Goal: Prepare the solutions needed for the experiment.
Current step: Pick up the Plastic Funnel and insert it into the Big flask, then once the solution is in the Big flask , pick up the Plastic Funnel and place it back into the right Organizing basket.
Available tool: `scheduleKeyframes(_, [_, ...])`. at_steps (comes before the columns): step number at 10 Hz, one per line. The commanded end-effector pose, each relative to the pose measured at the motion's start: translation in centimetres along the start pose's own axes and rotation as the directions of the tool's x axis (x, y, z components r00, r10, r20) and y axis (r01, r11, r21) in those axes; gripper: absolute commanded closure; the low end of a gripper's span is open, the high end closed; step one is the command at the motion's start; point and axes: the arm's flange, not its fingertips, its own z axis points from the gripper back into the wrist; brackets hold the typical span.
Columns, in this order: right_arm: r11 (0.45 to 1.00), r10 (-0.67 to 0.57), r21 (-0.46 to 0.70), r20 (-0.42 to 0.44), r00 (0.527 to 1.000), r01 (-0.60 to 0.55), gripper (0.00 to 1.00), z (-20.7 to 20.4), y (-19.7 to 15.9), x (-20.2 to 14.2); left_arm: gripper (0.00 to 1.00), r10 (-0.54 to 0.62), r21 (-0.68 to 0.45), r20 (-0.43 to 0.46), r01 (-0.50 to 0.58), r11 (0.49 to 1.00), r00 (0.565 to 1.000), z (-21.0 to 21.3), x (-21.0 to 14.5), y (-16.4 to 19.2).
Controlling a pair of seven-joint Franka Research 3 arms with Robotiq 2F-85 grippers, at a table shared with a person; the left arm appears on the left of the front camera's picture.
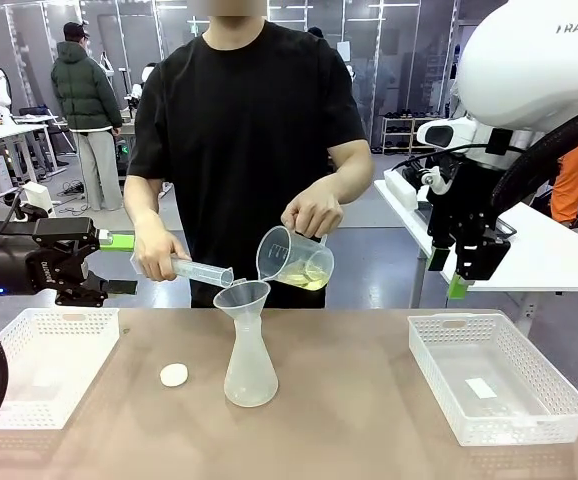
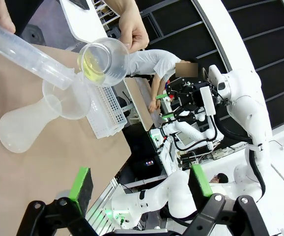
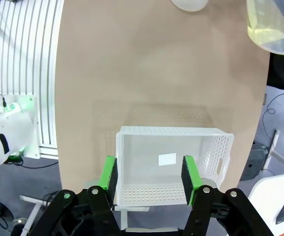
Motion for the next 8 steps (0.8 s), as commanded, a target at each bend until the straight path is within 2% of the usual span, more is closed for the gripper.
scheduleKeyframes(1, [1.0,0.015,-0.005,0.015,1.0,-0.015,0.53,-0.3,-0.08,-0.31,0.0,0.02,-0.022,0.017,-0.02,1.0,1.0,-0.25,-0.01,-0.31])
scheduleKeyframes(8, [1.0,0.015,-0.005,0.015,1.0,-0.015,0.53,-0.3,-0.08,-0.31,0.0,0.02,-0.022,0.017,-0.02,1.0,1.0,-0.25,-0.01,-0.31])
